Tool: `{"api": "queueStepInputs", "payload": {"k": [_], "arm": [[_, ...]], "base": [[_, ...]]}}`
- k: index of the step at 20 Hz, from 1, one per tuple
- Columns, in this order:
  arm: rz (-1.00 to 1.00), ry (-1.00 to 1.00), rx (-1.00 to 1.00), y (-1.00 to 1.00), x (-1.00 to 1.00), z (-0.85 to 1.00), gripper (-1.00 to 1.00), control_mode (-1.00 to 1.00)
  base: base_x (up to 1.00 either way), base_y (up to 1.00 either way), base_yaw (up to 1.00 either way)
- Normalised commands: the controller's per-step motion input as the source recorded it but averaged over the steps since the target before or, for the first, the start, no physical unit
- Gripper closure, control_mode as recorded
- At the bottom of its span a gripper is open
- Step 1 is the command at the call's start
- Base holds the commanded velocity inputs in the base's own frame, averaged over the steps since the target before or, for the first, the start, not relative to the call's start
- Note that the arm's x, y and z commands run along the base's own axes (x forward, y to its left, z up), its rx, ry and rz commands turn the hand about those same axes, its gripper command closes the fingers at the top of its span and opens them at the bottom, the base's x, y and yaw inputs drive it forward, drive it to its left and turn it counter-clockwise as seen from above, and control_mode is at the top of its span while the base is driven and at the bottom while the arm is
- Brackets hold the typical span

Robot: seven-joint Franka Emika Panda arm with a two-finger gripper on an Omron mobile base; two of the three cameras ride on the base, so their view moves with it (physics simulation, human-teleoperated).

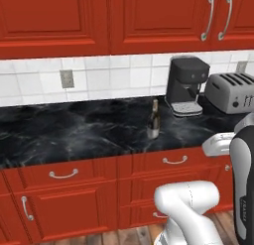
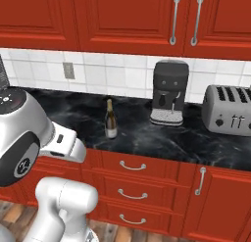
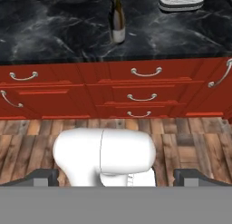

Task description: There is a wine glass and glass cup on the dining counter. Place the wine bottle next to the wine glass and the juice bottle next to the glass cup.

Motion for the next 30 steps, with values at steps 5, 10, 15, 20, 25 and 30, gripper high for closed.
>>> {"api": "queueStepInputs", "payload": {"k": [5,10,15,20,25,30], "arm": [[0.0,0.0,0.0,0.0,0.0,0.0,-1.0,1.0],[0.0,0.0,0.0,0.0,0.0,0.0,-1.0,1.0],[0.0,0.0,0.0,0.0,0.0,0.0,-1.0,1.0],[0.0,0.0,0.0,0.0,0.0,0.0,-1.0,1.0],[0.0,0.0,0.0,0.0,0.0,0.0,-1.0,1.0],[0.0,0.0,0.0,0.0,0.0,0.0,-1.0,1.0]], "base": [[0.41,0.0,0.04],[0.43,0.0,0.04],[0.4,0.0,0.02],[0.36,0.0,0.0],[0.06,0.0,0.0],[0.0,0.0,0.0]]}}
